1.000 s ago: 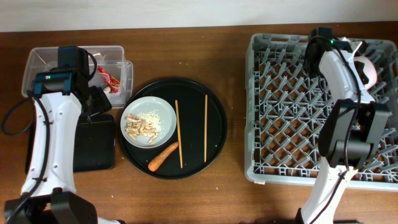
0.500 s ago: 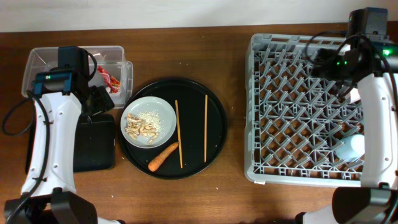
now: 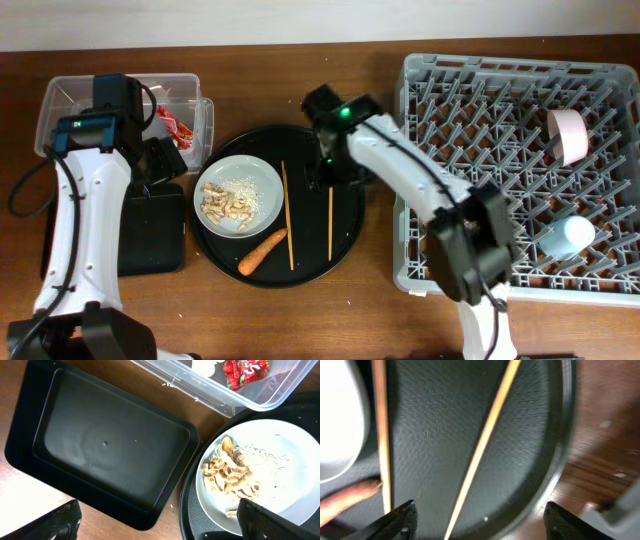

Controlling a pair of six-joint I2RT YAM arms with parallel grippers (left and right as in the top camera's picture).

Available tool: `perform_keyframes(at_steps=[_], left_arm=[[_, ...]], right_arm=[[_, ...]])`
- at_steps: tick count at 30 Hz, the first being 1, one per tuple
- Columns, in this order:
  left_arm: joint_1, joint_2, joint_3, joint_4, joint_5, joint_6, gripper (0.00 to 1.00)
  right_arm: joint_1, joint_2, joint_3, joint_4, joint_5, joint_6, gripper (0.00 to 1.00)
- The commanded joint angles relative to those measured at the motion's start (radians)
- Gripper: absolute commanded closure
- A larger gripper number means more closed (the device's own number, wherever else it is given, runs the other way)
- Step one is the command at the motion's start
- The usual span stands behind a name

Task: Sort waste into correct bins and load items into the dishwasher rack
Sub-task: 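Grasp one wooden chopstick with the right gripper and place it in the rack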

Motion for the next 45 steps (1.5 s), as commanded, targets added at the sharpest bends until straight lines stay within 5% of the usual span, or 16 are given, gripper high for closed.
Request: perform_keyframes(at_steps=[1, 12, 20, 28, 33, 40, 45], left_arm=[[0.003, -0.019, 0.004, -0.002, 0.007, -0.005, 0.01], [0.003, -0.019, 0.004, -0.002, 0.007, -0.005, 0.01], [0.003, -0.019, 0.004, -0.002, 0.007, -0.006, 0.01], [0.003, -0.019, 0.004, -0.002, 0.007, -0.006, 0.01], [0.003, -0.019, 0.004, -0.002, 0.007, -0.006, 0.01], [0.003, -0.019, 0.004, -0.002, 0.007, -0.006, 0.01], [0.003, -0.019, 0.004, -0.005, 0.007, -0.006, 0.01]], right_arm=[[0.021, 0.071, 0.000, 0.014, 0.024, 0.112, 0.27], [0.061, 0.135, -0.110, 0.096, 0.023, 0.219, 0.42], [0.061, 0.134, -0.111, 0.091, 0.014, 0.218, 0.91], [0.052, 0.090, -0.041, 0.038, -0.013, 0.187, 0.96], [-0.067, -0.109, 0.068, -0.050, -0.007, 0.061, 0.96], [-0.310, -0.249, 0.054, -0.198, 0.150, 0.036, 0.96], [-0.344, -0.248, -0.111, -0.146, 0.151, 0.025, 0.96]])
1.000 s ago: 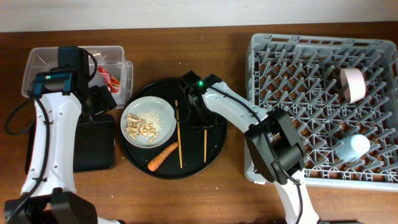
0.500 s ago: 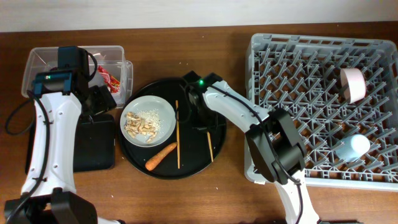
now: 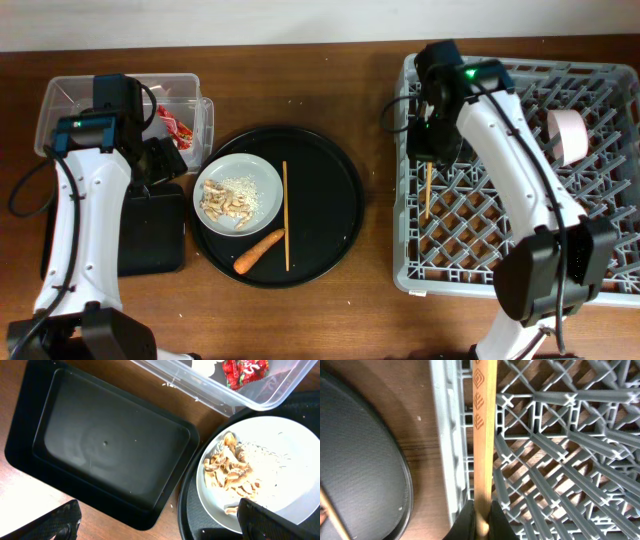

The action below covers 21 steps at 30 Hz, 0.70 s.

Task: Sort waste into correct bins and load items into the dishwasher rack
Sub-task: 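Grasp one wooden chopstick with the right gripper and place it in the rack, then grasp the second chopstick with the right gripper and place it in the rack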

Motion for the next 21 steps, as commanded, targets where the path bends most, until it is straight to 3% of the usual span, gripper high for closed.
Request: perform_keyframes(at_steps=[1, 5, 11, 15, 21], left_arm=[[0.003, -0.019, 0.004, -0.006, 0.007, -0.005, 0.01], [0.003, -0.019, 0.004, -0.005, 0.008, -0.006, 0.01], [0.003, -0.019, 0.004, -0.005, 0.008, -0.006, 0.01], [0.003, -0.019, 0.004, -0.003, 0.008, -0.006, 0.01], [0.003, -0.019, 0.004, -0.003, 0.008, -0.006, 0.01]], right_arm=[[-0.001, 0.010, -0.108, 0.053, 0.016, -0.013, 0.96], [-0.001, 0.010, -0.184, 0.103, 0.005, -0.014, 0.94], [0.002, 0.004, -0.083, 0.056, 0.005, -0.032, 0.57], [0.092, 0.002, 0.085, 0.044, -0.058, -0.032, 0.57], [0.351, 0.076, 0.048, 0.167, -0.090, 0.029, 0.53]])
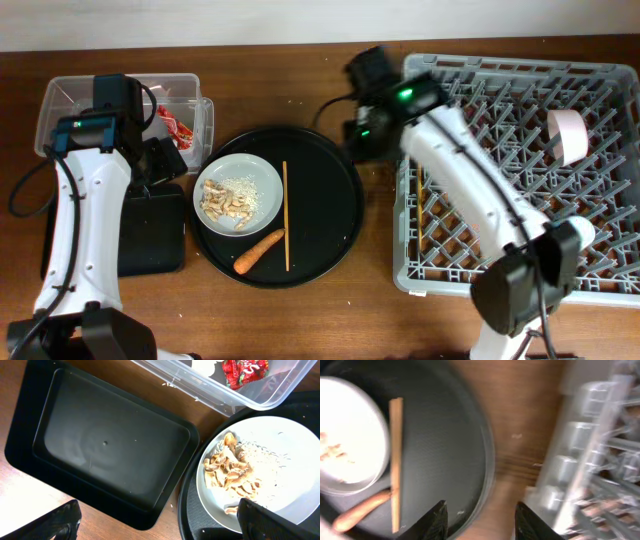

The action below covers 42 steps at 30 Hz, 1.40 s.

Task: Sort waste into correct bins and load items into the dishwasher rack
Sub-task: 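Grasp the second chopstick with the right gripper and place it in the rack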

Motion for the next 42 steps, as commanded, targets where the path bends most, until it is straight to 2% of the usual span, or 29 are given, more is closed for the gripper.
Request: perform_keyframes(at_steps=[1, 5, 9, 22, 31, 33, 35, 36, 37, 39, 42], left_arm=[[0.003, -0.019, 0.004, 0.000, 0.007, -0.006, 0.01], [0.003, -0.019, 0.004, -0.002, 0.007, -0.006, 0.01], [0.003, -0.019, 0.004, -0.002, 0.007, -0.006, 0.01], [0.003, -0.019, 0.004, -0.003, 0.007, -0.006, 0.01], [0.003, -0.019, 0.004, -0.004, 0.007, -0.006, 0.01], [0.003, -0.019, 0.004, -0.004, 0.007, -0.006, 0.01], [0.003, -0.019, 0.004, -0.004, 0.007, -0.005, 0.01], [0.003, -0.019, 0.004, -0.003, 0.007, -0.006, 0.01], [0.003, -0.019, 0.004, -0.003, 0.007, -0.006, 0.01], [0.003, -0.019, 0.004, -0.004, 0.007, -0.006, 0.01], [0.003, -0.019, 0.004, -0.004, 0.007, -0.006, 0.01]], right_arm=[[0.128, 0.098, -0.019, 0.026, -0.024, 0.038, 0.53], [0.237, 0.211, -0.019, 0.085, -0.019, 0.122, 0.53], [0.285, 0.283, -0.019, 0.129, 0.022, 0.170, 0.53], [0.299, 0.373, -0.021, 0.163, 0.032, 0.198, 0.53], [0.329, 0.435, -0.027, 0.170, 0.078, 0.375, 0.54], [0.328, 0.435, -0.027, 0.164, 0.109, 0.375, 0.60], [0.320, 0.435, -0.027, 0.139, 0.143, 0.374, 0.73], [0.304, 0.435, -0.027, 0.127, 0.146, 0.373, 0.86], [0.294, 0.435, -0.027, 0.122, 0.142, 0.367, 0.91], [0.274, 0.435, -0.027, 0.117, 0.111, 0.322, 0.96], [0.249, 0.435, -0.027, 0.108, 0.039, 0.270, 0.96]])
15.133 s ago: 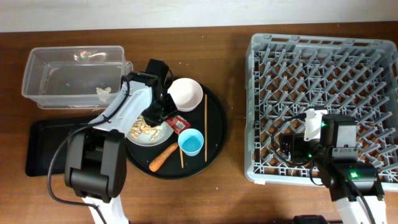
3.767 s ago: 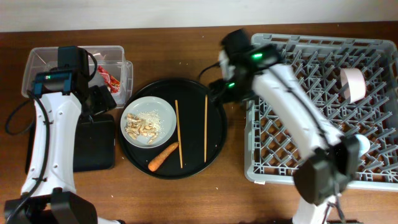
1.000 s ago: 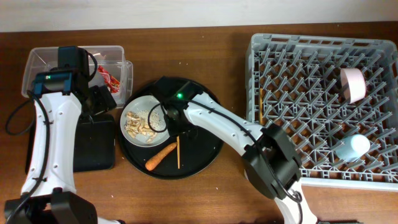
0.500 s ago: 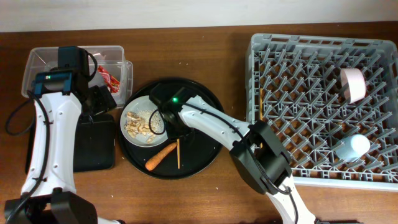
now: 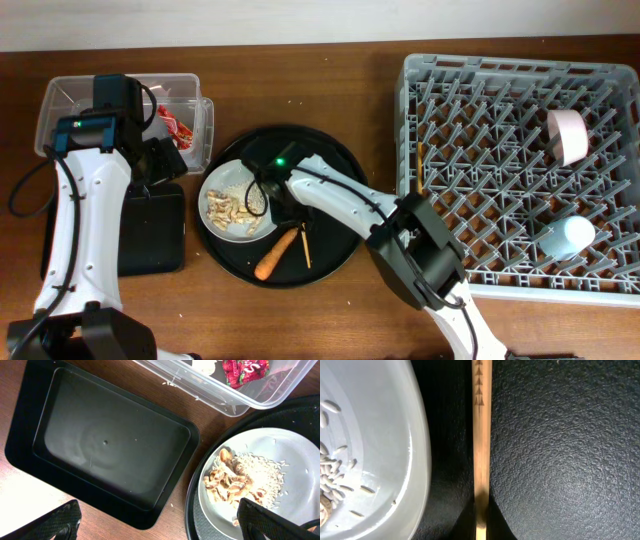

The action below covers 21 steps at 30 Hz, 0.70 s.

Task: Sort waste into correct bins and load items into the dishwasher rack
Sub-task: 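Grasp the second chopstick with the right gripper and place it in the rack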

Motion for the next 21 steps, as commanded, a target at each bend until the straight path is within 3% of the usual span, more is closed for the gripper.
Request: perform_keyframes(at_steps=[1, 8, 16, 21], left_arm=[[0.003, -0.019, 0.004, -0.001, 0.007, -0.005, 0.01], [0.003, -0.019, 0.004, -0.001, 0.007, -0.005, 0.01], [0.003, -0.019, 0.004, 0.003, 0.007, -0.006, 0.01], [0.002, -0.019, 0.004, 0.003, 0.041, -0.006, 0.01]], right_arm=[[-0.047, 0.042, -0.015, -0.024, -0.016, -0.060, 0.96], [-0.185, -0.114, 0.076, -0.136, -0.016, -0.237, 0.96], [-0.513, -0.390, 0.108, -0.334, -0.013, -0.447, 0.96], [-0.614, -0.385, -0.043, -0.325, -0.048, -0.463, 0.96]])
